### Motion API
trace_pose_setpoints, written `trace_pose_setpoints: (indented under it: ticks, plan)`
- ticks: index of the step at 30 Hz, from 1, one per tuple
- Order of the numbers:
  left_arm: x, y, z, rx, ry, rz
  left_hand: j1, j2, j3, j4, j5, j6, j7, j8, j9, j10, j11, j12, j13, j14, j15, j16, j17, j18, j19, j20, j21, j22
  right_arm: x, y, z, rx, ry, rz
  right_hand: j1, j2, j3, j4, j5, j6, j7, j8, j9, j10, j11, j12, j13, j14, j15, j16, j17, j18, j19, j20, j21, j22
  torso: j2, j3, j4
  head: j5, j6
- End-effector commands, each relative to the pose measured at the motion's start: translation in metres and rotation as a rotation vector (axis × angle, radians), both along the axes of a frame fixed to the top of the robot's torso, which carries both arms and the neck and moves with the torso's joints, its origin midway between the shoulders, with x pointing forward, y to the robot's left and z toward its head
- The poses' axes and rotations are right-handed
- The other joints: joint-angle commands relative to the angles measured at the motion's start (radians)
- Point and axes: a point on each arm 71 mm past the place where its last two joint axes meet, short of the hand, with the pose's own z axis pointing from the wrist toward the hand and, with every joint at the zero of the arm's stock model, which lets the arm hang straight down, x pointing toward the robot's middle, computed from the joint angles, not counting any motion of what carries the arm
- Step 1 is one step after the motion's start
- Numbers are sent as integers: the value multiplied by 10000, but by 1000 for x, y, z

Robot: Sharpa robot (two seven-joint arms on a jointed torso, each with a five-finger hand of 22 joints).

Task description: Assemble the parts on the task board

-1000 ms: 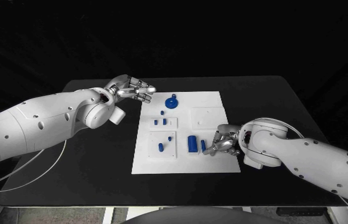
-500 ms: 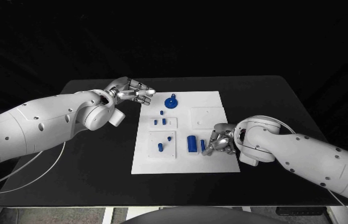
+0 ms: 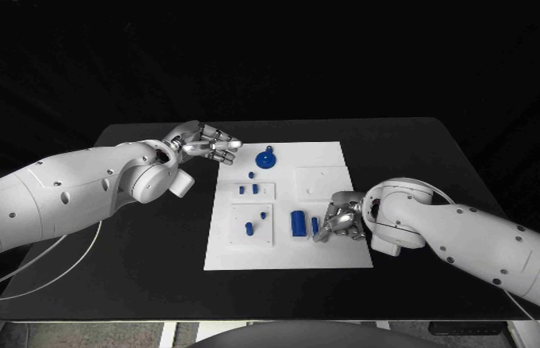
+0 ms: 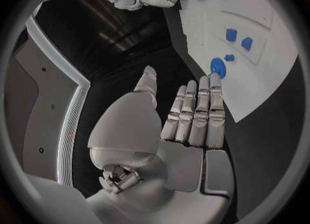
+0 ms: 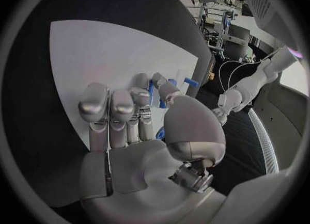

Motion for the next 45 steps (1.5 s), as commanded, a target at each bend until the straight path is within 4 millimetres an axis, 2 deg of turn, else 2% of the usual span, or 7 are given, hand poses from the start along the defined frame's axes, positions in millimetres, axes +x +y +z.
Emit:
trace_pose_setpoints:
  ticks: [1,9,12,15,20,36,45]
  plan:
    - [0,-2,0,-32,0,-158,15,94,-32,-40,6,86,-4,57,-1,65,10,17,8,-36,2,-42,-11,-30,-62,-14,-57,-7,-8,-7,-18,-673,632,285,-132,-63,-167,70,0,-55,37,-95,-1836,-93,-15,-72,-31,39,45,-60,-34,-53,-4,66,-80,1205,1,0,3,13,17]
    - [1,1,0,9,-54,-57,17,92,-41,-60,5,89,-5,57,-1,67,8,17,7,-33,3,-42,-8,-29,-65,-15,-50,-3,-8,-9,-14,180,392,312,425,-1132,-1051,1692,-677,-1354,478,-78,-1812,-242,228,-60,-58,13,157,-374,-295,59,-24,163,-443,1142,-14,5,-4,14,52]
    - [2,3,0,44,-86,-17,17,92,-41,-60,5,89,-5,57,-1,67,8,17,7,-33,3,-42,-8,-29,-65,-15,-50,-3,-8,-11,-10,438,210,279,698,-1043,-1989,1948,-157,-1603,534,-82,-1806,-276,268,-51,-97,1,183,-435,-359,94,-25,202,-548,1129,-32,2,-12,-5,146]
    - [3,5,0,98,-126,62,35,106,-36,-78,13,90,-6,58,-1,68,9,16,7,-23,0,-40,-6,-28,-59,-16,-47,-2,-8,-13,-5,640,89,350,979,-216,-4461,1684,700,-1799,567,-84,-1801,-344,307,-72,-173,-20,189,-540,-452,114,-38,224,-760,1097,-49,-11,-14,-62,184]
    - [7,11,0,281,-279,260,56,84,-29,-74,14,96,-6,60,-1,75,7,18,7,-23,-1,-42,-6,-28,-58,-16,-48,-2,-1,-18,8,993,164,889,1181,47,-5240,1885,-375,-2061,640,-88,-1804,-808,373,-1327,-1354,-186,254,-2030,-1382,172,-339,282,-3250,424,-159,-4,-43,-29,322]
    - [21,21,6,26,-732,1226,249,547,-255,-442,84,157,-31,58,-2,177,-24,15,6,147,-52,-40,3,-22,64,-65,-20,14,73,-51,54,4618,-2445,-989,2148,810,-4476,1170,-163,-1755,652,-108,-1838,-518,382,-4948,-5137,-109,343,-6400,-4082,267,-565,404,-8882,-3091,-658,-78,-97,-43,719]
    - [39,19,13,-706,-969,2283,444,980,-454,-837,344,242,-78,50,-4,274,-75,10,5,433,-142,-41,-7,-72,160,-152,-15,13,109,-67,53,7621,-4440,-4059,2311,626,-1807,329,126,-2405,1083,-129,-1895,-2313,1522,-7983,-10772,-2726,1821,-9838,-8554,507,-4265,1981,-8889,-8116,-832,-35,-118,-92,1001]
